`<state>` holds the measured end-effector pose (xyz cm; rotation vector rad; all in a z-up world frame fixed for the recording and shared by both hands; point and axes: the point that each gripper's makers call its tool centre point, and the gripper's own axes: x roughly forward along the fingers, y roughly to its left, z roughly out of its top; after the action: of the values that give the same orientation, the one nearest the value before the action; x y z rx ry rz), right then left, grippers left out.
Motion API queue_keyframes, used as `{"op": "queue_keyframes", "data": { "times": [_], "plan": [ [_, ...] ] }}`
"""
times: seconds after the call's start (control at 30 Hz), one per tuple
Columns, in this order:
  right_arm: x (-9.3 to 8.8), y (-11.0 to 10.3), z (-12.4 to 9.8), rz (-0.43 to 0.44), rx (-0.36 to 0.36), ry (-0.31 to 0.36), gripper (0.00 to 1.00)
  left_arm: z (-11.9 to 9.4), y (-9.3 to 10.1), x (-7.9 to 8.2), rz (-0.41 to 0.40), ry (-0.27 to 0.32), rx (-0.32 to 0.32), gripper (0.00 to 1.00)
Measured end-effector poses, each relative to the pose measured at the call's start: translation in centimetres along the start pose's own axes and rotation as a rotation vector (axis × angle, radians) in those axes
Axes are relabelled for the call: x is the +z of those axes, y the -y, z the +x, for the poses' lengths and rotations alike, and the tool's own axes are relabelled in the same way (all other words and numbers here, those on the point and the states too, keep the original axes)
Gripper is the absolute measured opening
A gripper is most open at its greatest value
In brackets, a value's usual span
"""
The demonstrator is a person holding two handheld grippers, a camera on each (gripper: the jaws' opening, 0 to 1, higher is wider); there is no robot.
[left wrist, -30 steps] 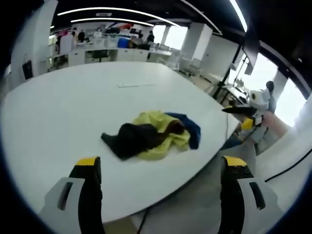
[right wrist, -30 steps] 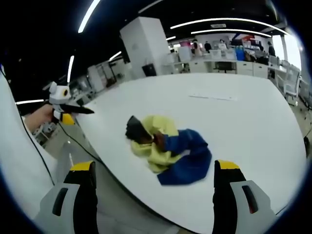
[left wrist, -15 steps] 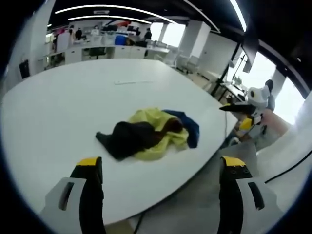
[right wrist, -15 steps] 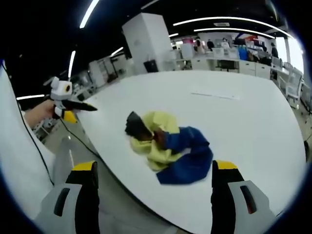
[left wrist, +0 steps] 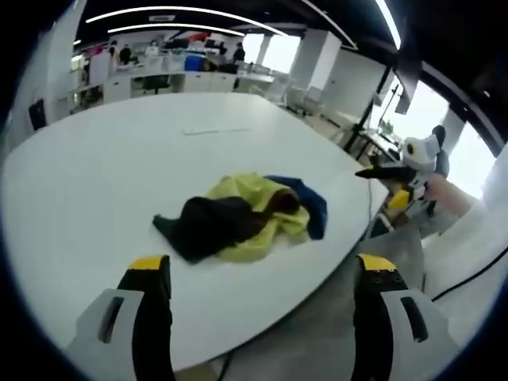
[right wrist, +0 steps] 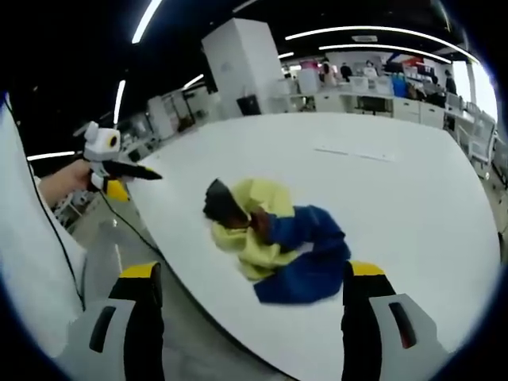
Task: Fold the garment on the visible template until the final outline fits inside the template.
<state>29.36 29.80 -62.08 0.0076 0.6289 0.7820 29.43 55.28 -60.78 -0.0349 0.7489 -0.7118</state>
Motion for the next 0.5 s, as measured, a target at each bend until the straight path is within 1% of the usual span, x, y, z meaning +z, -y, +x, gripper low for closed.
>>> {"op": "queue_keyframes", "data": {
  "times": [0.37, 0.5],
  "plan": [
    [0.0, 0.5, 1.1, -0.017, 0.014, -0.009, 0.91, 1.1, -0.1, 0.1, 0.001, -0.017, -0.006, 0.91],
    [0.3, 0.7, 1.5, -0.021, 0.022, 0.002, 0.9, 1.4, -0.2, 0.0, 0.004, -0.027, -0.004, 0.91]
  ]
}}
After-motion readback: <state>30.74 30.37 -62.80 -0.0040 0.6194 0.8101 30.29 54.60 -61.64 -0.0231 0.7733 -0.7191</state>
